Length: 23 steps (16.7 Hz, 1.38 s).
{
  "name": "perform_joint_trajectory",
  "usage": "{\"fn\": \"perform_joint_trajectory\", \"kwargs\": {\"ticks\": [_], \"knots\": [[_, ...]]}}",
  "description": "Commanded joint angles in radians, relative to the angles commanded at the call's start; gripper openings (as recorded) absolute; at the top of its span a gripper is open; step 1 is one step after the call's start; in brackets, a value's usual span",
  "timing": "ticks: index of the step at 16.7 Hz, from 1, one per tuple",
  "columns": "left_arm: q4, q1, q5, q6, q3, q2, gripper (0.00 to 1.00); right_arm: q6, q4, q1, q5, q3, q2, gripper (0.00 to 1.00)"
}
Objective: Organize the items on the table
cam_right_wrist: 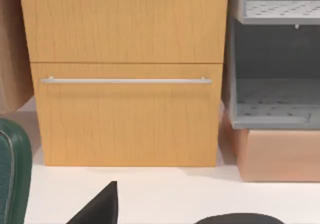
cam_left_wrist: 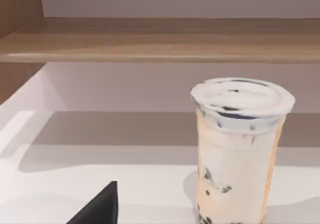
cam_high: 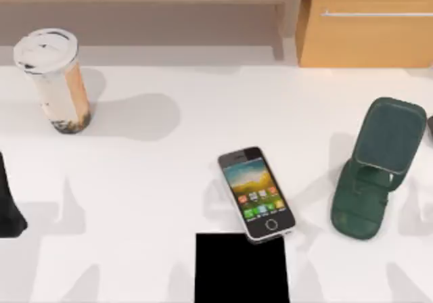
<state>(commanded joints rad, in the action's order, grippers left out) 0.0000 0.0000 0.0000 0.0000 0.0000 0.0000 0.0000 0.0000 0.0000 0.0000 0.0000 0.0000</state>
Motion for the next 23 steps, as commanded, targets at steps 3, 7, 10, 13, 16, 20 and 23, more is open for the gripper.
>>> {"fn": "perform_joint_trajectory", "kwargs": {"ticks": [3,7,10,13,16,20,23], "knots": [[0.000,0.000,0.000,0.000,0.000,0.000,1.00,-0.010,-0.007,0.000,0.000,0.010,0.010,1.00],[0.000,0.000,0.000,0.000,0.000,0.000,1.00,-0.147,-0.109,-0.009,-0.001,0.154,0.156,1.00],[0.000,0.000,0.000,0.000,0.000,0.000,1.00,-0.333,-0.246,-0.023,0.000,0.362,0.375,1.00],[0.000,0.000,0.000,0.000,0.000,0.000,1.00,-0.561,-0.416,-0.041,0.001,0.624,0.677,1.00],[0.000,0.000,0.000,0.000,0.000,0.000,1.00,-0.808,-0.600,-0.060,0.003,0.910,1.023,1.00],[0.000,0.000,0.000,0.000,0.000,0.000,1.00,-1.130,-0.841,-0.084,0.003,1.282,1.482,1.00],[0.000,0.000,0.000,0.000,0.000,0.000,1.00,-1.345,-1.002,-0.100,0.002,1.529,1.776,1.00]]}}
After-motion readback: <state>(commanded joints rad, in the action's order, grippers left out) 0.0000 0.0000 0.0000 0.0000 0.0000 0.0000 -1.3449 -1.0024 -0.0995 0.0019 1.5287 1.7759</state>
